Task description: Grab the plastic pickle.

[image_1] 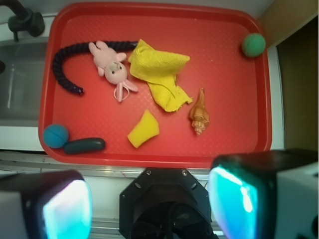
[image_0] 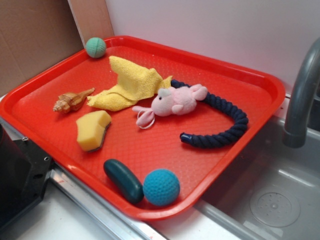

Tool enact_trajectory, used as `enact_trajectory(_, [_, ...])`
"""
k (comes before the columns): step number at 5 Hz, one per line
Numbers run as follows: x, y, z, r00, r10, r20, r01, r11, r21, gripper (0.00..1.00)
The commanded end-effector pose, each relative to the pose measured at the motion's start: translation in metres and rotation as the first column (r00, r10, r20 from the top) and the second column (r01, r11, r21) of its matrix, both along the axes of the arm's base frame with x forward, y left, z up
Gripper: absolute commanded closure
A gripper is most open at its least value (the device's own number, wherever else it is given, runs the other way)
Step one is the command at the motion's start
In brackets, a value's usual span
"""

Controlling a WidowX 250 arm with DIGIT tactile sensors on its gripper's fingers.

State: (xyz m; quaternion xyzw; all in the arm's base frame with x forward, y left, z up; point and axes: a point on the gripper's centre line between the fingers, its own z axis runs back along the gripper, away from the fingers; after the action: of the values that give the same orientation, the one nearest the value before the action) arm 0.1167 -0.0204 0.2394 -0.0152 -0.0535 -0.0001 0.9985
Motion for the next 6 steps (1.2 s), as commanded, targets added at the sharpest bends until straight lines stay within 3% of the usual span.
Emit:
enact_trajectory(1, [0.02,-0.069,-0.07,0.88,-0.476,-0.011,0.475,0.876,0.083,0.0])
enact_trajectory(2, [0.01,-0.077,-0.097,0.769,-0.64,0.008,0.638,0.768,0.061,0.0])
enact_trajectory(3, [0.006,-0.076,-0.131,0.685,-0.727,-0.049,0.728,0.683,0.06,0.0])
enact_trajectory(4, [0.01,-0.07,-0.156,0.642,-0.765,-0.053,0.766,0.637,0.089,0.0])
enact_trajectory(5, [0.014,-0.074,-0.18,0.626,-0.779,-0.032,0.778,0.621,0.096,0.0])
enact_trajectory(6, [0.014,-0.074,-0.18,0.626,-0.779,-0.032,0.778,0.621,0.096,0.0])
